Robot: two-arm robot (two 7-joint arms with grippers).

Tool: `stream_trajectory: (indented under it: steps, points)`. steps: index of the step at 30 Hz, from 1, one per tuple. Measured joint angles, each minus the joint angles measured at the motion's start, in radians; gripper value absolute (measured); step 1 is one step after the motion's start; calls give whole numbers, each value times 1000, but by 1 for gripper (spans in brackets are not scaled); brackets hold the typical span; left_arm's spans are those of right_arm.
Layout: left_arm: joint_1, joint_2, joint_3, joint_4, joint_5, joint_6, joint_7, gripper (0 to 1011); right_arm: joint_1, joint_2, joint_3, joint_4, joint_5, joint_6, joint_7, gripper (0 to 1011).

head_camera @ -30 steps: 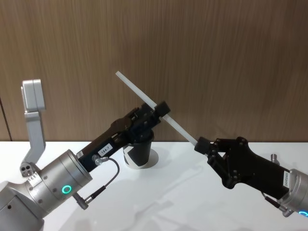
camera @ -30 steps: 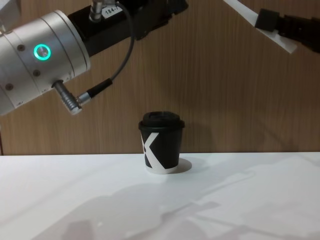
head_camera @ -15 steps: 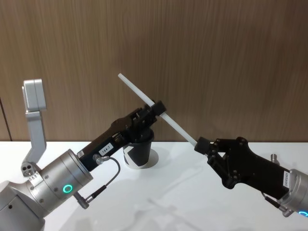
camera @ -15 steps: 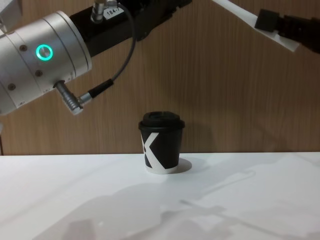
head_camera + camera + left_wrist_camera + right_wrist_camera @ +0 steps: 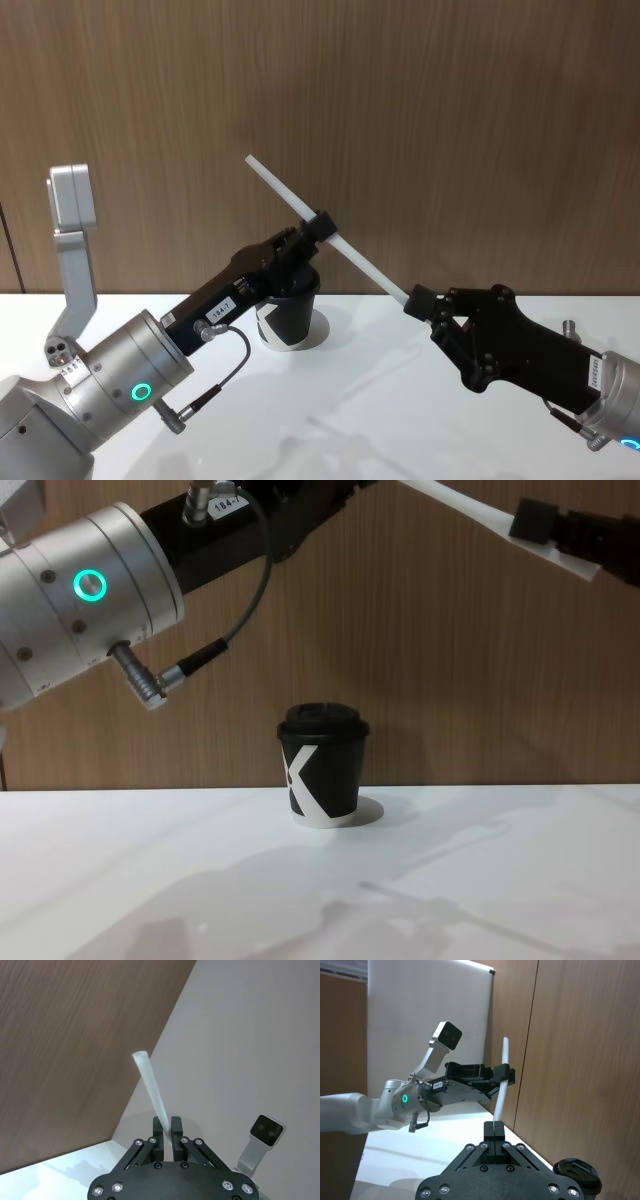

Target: Pick up the straw with one hand, pass it to the other hand, and insert it into the cup.

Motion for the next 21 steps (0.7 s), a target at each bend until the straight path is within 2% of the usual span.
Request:
stream_trajectory:
  steps: [17,21]
  points:
    - [0,0,0,0,0,0,1,15,0,0,0,0,0,0,0,5]
    - [0,0,-1,0,0,0,3,14,0,0,0,0,0,0,0,66]
